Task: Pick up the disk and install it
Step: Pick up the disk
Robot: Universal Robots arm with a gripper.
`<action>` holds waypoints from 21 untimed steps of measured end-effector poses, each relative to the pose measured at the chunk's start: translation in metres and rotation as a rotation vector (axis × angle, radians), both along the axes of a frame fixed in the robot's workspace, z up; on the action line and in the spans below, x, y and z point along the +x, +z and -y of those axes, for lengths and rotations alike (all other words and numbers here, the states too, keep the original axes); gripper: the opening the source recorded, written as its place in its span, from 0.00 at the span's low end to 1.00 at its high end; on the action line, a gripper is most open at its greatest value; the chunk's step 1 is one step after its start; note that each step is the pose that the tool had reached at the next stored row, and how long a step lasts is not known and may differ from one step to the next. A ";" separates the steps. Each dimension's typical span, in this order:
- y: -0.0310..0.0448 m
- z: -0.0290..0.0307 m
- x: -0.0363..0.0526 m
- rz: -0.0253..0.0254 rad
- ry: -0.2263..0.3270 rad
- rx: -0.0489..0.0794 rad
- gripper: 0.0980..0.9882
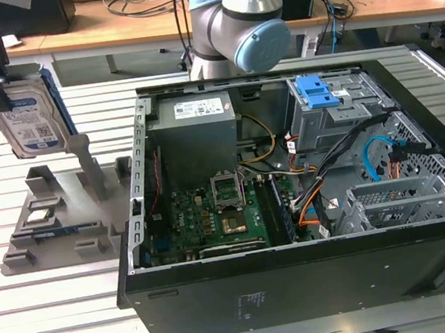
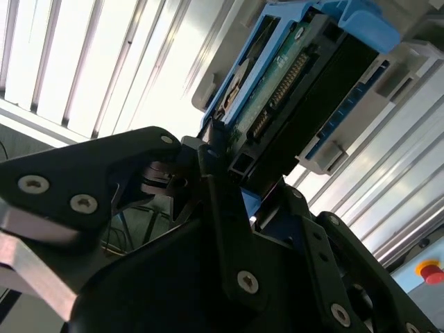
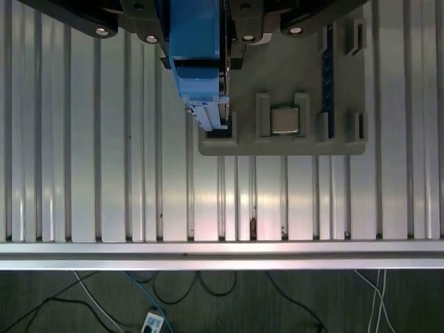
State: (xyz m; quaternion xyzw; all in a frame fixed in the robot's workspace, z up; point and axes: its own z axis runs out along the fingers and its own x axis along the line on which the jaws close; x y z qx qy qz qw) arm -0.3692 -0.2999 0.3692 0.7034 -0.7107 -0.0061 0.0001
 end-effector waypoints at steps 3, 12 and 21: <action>0.0051 -0.0001 0.0000 -0.0001 0.000 0.000 0.30; 0.0232 -0.0008 0.0000 0.0001 0.000 0.000 0.30; 0.0381 -0.0012 0.0000 0.0001 0.000 0.000 0.30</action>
